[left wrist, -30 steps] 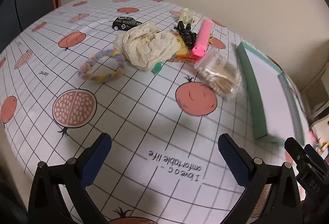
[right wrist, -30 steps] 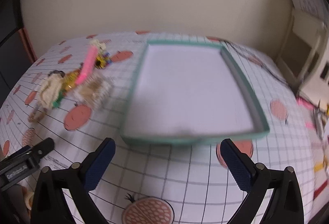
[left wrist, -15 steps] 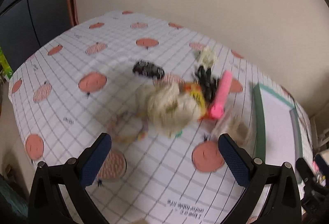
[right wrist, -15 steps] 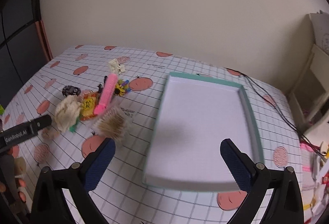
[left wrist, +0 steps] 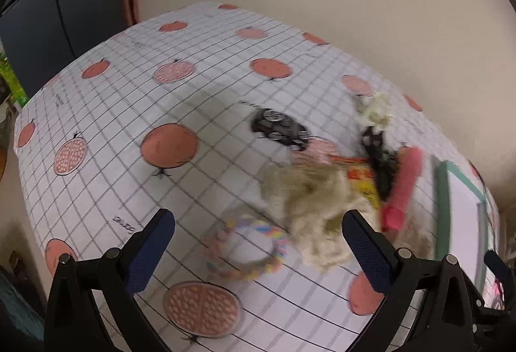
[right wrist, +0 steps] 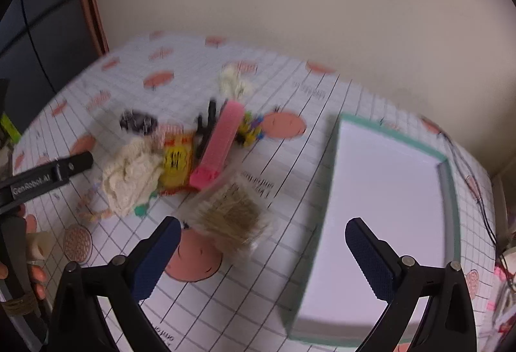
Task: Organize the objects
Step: 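Move both tools toward the cluster of items beside the tray, then grasp the rainbow pipe-cleaner ring with left tool while right tool grasps cotton-swab bag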
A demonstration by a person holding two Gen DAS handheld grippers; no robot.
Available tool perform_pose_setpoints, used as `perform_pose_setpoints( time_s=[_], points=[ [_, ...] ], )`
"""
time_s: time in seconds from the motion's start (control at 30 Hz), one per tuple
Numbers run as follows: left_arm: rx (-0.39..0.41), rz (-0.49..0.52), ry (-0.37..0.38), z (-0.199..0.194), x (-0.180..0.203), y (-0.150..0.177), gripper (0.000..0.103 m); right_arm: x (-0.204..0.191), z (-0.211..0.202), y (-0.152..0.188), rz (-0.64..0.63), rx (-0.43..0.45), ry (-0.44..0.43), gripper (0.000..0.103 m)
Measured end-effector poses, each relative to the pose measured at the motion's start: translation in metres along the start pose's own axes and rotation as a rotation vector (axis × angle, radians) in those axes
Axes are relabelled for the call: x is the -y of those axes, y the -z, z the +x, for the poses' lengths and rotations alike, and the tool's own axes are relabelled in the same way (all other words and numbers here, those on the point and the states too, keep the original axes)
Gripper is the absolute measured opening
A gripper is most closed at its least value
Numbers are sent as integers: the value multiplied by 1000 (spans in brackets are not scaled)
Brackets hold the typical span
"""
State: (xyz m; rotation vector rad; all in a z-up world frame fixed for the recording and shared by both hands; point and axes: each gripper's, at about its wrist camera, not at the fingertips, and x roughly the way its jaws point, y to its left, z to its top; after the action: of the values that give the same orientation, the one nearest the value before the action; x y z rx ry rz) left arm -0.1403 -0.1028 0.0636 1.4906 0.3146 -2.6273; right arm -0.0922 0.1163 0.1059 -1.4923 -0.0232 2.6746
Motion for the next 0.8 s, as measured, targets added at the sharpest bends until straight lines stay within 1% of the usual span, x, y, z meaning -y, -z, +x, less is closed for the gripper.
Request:
perform_pose_setpoints(
  time_s=[0.03,0.13,0.17,0.27,0.37,0.5,0.63,0.73,0.8],
  points=[
    [-6,-1,-22,5,-4,-2,103,-3,4,-3,10,-15,-16,103],
    [-27,1,-60,16,-11,-4,103,-8,18,-8,41,-57,-108,102],
    [-32,-1,-71,20,-14,-4,103,-10,22,-9,39,-68,-112,102],
    [-64,-16,-91,32,-22,-3,103,-13,39,-12,30,-107,-100,102],
    [-113,-20,-103,43,-27,0,103,-10,55,-15,59,-139,-115,102],
    [-156,-6,-117,51,-29,5,103,-7,68,-13,81,-157,-122,102],
    [-181,32,-168,57,-29,12,103,-4,80,-9,92,-186,-107,102],
    [-203,-9,-157,60,-37,12,103,-1,83,-4,107,-195,-114,102],
    [-216,-29,-153,61,-40,14,99,1,84,0,114,-207,-100,102]
  ],
)
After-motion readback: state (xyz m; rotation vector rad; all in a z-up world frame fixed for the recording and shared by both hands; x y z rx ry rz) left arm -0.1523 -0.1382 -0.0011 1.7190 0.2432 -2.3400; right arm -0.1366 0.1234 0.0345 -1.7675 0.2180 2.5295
